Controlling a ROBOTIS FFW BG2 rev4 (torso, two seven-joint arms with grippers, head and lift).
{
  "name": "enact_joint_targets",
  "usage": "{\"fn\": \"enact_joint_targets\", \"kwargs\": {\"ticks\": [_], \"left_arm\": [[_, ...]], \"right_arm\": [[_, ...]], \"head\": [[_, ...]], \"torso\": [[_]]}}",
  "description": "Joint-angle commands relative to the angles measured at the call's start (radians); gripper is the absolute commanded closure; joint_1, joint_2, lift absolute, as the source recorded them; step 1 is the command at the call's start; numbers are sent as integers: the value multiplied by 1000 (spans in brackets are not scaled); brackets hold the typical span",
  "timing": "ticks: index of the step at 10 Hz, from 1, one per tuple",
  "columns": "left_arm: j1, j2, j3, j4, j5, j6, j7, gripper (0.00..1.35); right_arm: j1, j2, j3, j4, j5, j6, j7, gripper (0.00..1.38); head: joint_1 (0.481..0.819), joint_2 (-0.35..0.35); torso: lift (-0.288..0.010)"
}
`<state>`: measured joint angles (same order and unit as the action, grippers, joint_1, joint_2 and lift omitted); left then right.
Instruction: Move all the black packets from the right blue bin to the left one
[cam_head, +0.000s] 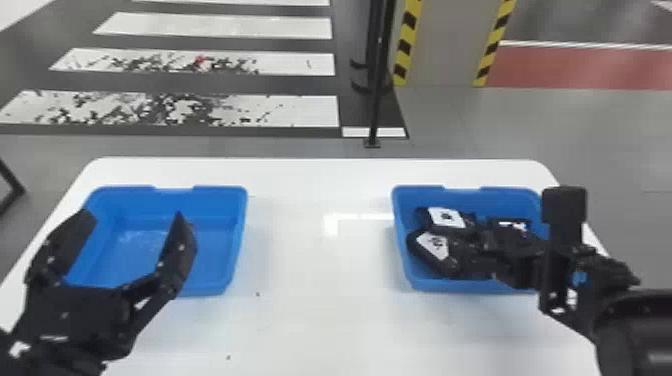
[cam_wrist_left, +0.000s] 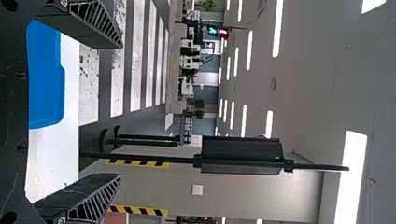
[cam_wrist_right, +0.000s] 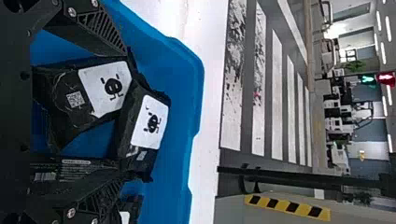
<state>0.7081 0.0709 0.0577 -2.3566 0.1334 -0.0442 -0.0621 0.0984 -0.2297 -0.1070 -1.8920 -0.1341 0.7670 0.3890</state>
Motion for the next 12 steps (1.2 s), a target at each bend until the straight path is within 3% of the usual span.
{"fn": "enact_joint_targets", "kwargs": {"ticks": [1,6,8,9,10,11,12], "left_arm": [[-4,0,0,4,0,-3,-2,51],[-4,-2,4,9,-2,-12,-10,65],[-1,-5,10,11,-2,-12,-10,68],[-4,-5,8,14,-2,-12,-10,71],[-4,-5,8,16,-2,-10,-11,76],[-4,-5,8,16,-2,-10,-11,76],[-6,-5,10,19,-2,-12,-11,78]], "right_arm": [[-25,-7,21,57,-10,-9,7,131],[-91,-16,65,210,-31,-58,27,159],[-84,-16,65,197,-25,-21,34,259],[-86,-16,65,187,-19,16,34,433],[-86,-19,67,170,-16,53,34,763],[-91,-19,65,165,-19,72,33,898],[-94,-19,67,170,-21,87,34,915]], "head": [[695,-38],[695,-18],[695,-10],[695,-8],[695,-8],[695,-9],[695,-9]], "torso": [[-140],[-140],[-140],[-140],[-140],[-140],[-140]]}}
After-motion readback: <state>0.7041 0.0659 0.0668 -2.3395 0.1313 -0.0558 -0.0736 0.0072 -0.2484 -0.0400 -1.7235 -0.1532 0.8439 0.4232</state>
